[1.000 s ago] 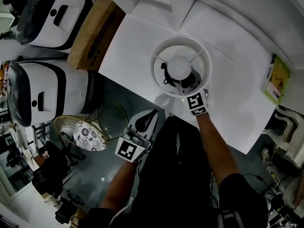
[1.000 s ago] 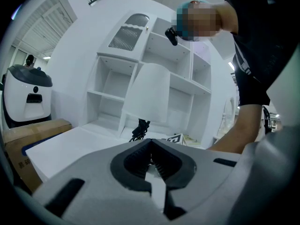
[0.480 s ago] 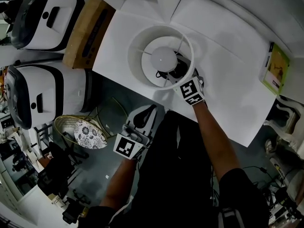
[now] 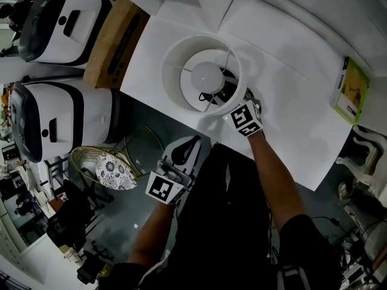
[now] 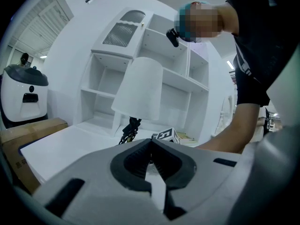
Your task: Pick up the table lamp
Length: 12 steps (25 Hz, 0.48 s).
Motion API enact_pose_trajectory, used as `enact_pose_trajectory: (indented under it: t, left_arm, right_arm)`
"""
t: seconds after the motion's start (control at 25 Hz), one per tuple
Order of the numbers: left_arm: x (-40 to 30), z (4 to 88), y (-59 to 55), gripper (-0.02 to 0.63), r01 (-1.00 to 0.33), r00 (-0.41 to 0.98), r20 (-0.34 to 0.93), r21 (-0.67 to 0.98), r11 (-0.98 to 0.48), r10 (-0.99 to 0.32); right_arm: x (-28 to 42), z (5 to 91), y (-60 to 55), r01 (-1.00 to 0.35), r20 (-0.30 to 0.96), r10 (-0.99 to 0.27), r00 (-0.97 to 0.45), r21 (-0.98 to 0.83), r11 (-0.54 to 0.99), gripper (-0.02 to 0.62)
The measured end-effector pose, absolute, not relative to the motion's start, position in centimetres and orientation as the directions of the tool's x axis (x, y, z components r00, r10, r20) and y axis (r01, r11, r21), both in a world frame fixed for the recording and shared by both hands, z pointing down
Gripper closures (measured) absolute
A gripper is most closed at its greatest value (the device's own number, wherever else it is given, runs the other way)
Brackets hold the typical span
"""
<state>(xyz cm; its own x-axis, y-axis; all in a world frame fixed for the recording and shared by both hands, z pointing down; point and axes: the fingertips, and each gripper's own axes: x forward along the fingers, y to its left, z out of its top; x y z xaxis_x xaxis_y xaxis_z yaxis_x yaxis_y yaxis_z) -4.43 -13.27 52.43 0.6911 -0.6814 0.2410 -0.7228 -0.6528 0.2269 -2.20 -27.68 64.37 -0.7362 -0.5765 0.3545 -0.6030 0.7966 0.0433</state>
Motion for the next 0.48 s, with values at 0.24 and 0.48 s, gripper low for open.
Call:
enact_pose_trajectory:
  t: [0.24, 0.48]
  left_arm:
    - [-5.5, 52.5, -13.3, 0.588, -0.744, 0.668, 0.244, 0.23, -0.628, -0.703]
    - [-6.4, 52.5, -13.3, 0.588, -0.761, 0.648, 0.239, 0.232, -0.606, -0.723]
  right_arm:
    - [-2.5, 65.2, -27.1, -0.603, 0.344, -0.558, -0.755, -0.03, 0.797, 0.433]
    - [-3.0, 64.9, -27.0, -0.583, 0.352, -0.545, -0.76, -0.001, 0.812, 0.436]
